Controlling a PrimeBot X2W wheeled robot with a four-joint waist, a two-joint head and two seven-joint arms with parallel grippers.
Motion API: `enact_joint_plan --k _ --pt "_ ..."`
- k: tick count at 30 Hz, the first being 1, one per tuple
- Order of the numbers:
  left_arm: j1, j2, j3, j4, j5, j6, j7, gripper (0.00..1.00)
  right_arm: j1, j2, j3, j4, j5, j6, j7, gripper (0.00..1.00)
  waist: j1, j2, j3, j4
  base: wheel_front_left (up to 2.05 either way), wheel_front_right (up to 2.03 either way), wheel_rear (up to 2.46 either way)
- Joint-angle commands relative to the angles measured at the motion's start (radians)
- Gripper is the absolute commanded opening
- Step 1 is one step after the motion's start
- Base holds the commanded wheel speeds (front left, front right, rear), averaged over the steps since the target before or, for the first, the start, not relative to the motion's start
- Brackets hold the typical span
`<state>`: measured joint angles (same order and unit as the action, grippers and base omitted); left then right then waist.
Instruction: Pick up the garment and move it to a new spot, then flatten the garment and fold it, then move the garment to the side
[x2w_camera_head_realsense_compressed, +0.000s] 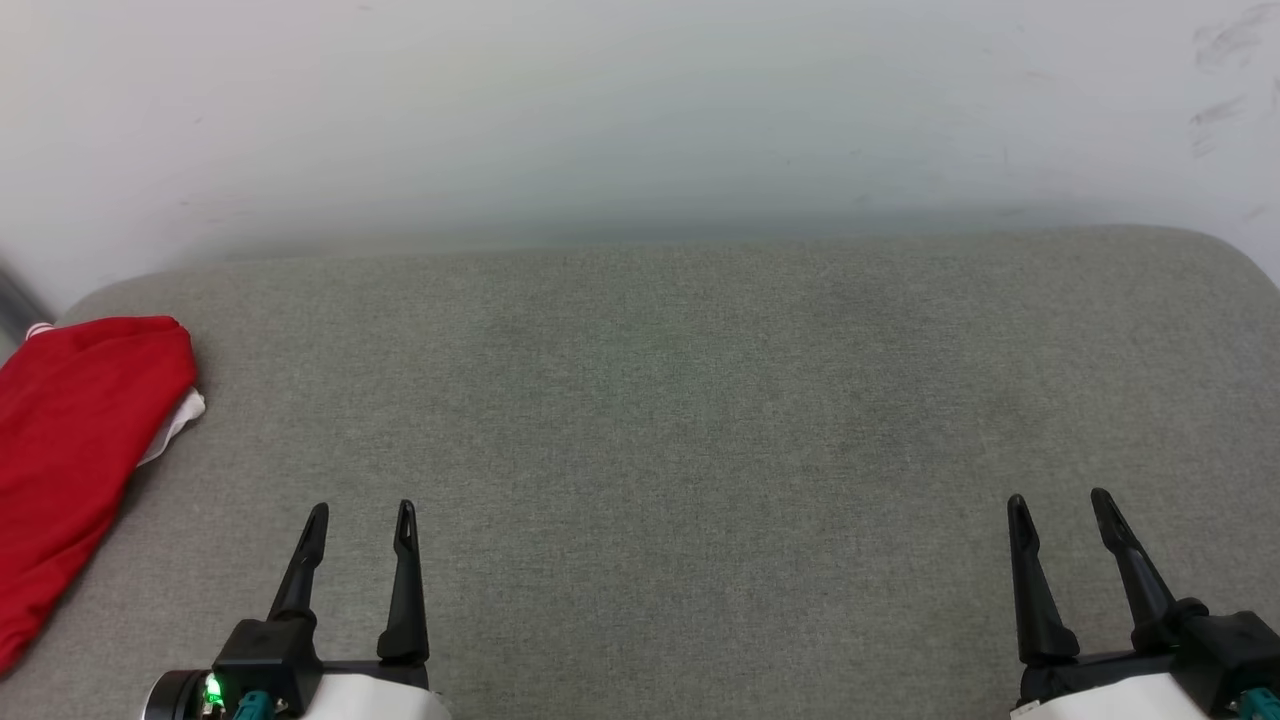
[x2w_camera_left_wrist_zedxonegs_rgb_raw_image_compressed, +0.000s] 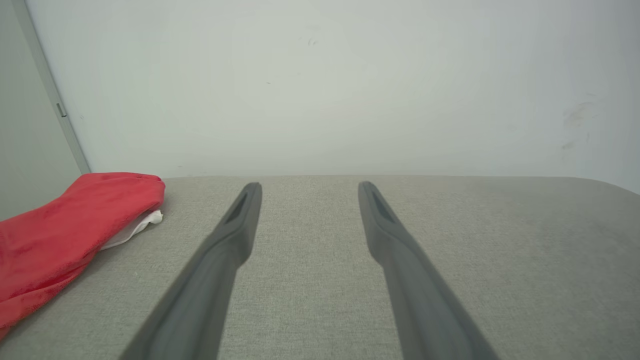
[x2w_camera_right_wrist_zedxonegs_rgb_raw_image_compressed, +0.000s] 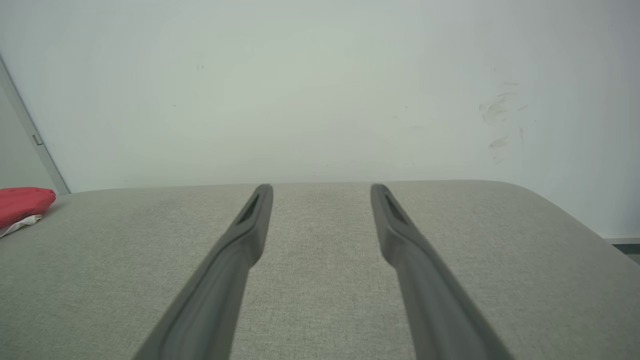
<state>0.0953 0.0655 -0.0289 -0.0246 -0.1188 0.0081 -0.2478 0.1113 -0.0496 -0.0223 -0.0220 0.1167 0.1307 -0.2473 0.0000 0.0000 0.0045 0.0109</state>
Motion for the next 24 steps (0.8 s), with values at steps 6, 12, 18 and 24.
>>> enact_joint_plan --k 6,12,18,24 --pt "0.018 -0.009 0.004 -0.008 0.065 -0.01 -0.017 1.0 0.021 -0.001 0.003 -0.004 -0.033 0.0 -0.018 1.0 0.0 0.0 -0.003 0.002 0.0 0.0 0.0" --pt "0.022 -0.012 0.006 -0.006 0.069 -0.012 -0.018 1.0 0.026 -0.001 0.003 0.008 -0.027 0.0 -0.018 1.0 0.0 0.0 -0.007 0.002 0.0 0.0 0.0" --pt "0.025 -0.014 0.007 -0.005 0.064 -0.013 -0.018 1.0 0.029 -0.001 0.004 0.012 -0.01 0.0 -0.018 1.0 0.0 0.0 -0.008 0.002 0.0 0.0 0.0" --pt "0.026 -0.015 0.009 0.001 0.06 -0.012 -0.018 1.0 0.024 -0.001 0.001 0.016 -0.003 0.0 -0.018 1.0 0.0 0.0 -0.008 0.002 0.0 0.0 0.0"
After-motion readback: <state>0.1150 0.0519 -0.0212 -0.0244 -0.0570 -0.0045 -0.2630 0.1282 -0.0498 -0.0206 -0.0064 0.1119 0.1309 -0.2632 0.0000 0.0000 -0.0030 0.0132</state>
